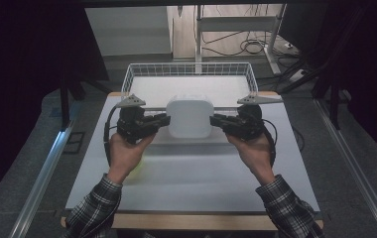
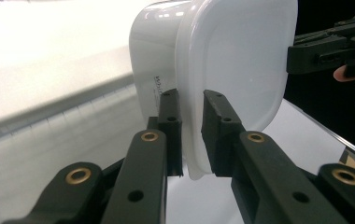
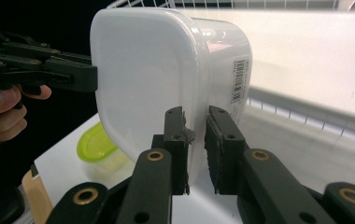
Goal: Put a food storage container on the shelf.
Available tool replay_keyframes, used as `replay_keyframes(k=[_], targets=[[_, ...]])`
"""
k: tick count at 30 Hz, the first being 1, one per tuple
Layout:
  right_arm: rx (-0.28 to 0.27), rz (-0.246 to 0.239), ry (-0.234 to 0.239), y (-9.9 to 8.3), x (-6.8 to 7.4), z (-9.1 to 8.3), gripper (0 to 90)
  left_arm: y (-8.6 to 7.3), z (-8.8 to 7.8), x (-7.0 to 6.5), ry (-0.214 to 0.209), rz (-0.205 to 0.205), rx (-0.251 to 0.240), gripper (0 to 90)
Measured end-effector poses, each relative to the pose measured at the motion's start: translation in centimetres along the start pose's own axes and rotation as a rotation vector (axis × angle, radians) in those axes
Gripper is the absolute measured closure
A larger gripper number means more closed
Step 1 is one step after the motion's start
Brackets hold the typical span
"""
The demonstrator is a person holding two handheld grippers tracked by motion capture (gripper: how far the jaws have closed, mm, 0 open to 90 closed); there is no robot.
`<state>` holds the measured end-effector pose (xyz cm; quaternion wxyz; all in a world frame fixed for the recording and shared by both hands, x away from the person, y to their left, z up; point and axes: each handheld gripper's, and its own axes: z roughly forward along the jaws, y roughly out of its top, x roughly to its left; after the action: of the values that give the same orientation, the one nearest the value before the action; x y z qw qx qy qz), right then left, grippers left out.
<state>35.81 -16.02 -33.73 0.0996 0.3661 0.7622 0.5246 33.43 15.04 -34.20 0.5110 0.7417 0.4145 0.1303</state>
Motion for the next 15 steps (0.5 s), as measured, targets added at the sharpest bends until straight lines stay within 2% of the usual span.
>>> replay_keyframes(k=[8,15], targets=[[-0.025,-0.026,-0.005,3.4,-0.2,0.2,78.9,2.8,-0.4,0.8,0.015,0.012,-0.034,78.7],[-0.036,-0.023,-0.019,5.1,-1.0,0.6,78.8,4.7,0.3,1.5,0.029,0.015,-0.033,78.6]])
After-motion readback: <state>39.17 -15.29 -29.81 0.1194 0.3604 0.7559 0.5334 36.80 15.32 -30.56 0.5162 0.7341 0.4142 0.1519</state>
